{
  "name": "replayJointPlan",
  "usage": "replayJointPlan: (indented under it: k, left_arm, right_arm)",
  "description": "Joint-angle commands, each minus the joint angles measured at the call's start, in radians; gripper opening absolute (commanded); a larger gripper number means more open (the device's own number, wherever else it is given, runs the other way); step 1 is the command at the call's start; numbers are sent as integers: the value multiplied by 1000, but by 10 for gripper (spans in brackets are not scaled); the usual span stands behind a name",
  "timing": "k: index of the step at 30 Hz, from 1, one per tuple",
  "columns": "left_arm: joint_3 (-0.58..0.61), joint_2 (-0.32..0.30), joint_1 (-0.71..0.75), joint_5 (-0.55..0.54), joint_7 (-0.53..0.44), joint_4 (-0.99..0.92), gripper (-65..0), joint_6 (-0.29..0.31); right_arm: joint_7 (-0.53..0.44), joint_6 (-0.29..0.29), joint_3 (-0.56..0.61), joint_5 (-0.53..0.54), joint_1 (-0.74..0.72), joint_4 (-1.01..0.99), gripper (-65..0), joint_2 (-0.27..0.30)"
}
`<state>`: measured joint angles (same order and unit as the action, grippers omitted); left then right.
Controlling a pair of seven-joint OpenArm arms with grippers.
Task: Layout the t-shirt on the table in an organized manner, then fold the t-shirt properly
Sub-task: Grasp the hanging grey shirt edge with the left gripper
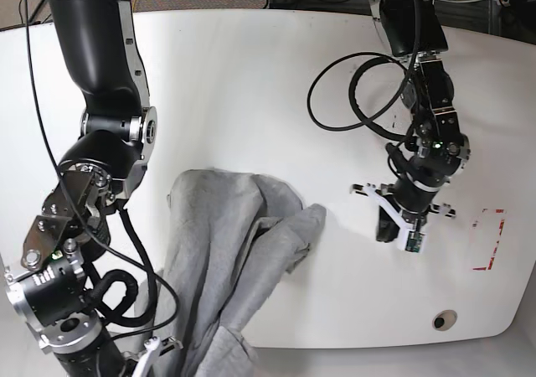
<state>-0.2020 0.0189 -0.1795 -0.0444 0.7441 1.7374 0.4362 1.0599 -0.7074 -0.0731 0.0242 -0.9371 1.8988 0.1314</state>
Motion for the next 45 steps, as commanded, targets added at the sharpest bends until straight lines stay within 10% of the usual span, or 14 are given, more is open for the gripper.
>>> replayJointPlan:
  k: [1, 9, 22, 45]
  left_arm:
    - [-14, -23, -25, -13, -4, 55, -619, 25]
    - [-7, -29, -27, -13, 4, 55, -589, 91]
    - [158, 26, -61, -8, -1, -192, -328, 97]
    - [195, 48, -275, -12, -143, -667, -318, 77]
  right_arm:
    - [-27, 9, -24, 1, -26, 9, -650, 9]
    - [-27, 9, -41, 10, 17, 15, -650, 38]
    - [-27, 9, -35, 7, 37, 51, -650, 11]
    - [-27, 9, -34, 12, 42, 52, -650, -9]
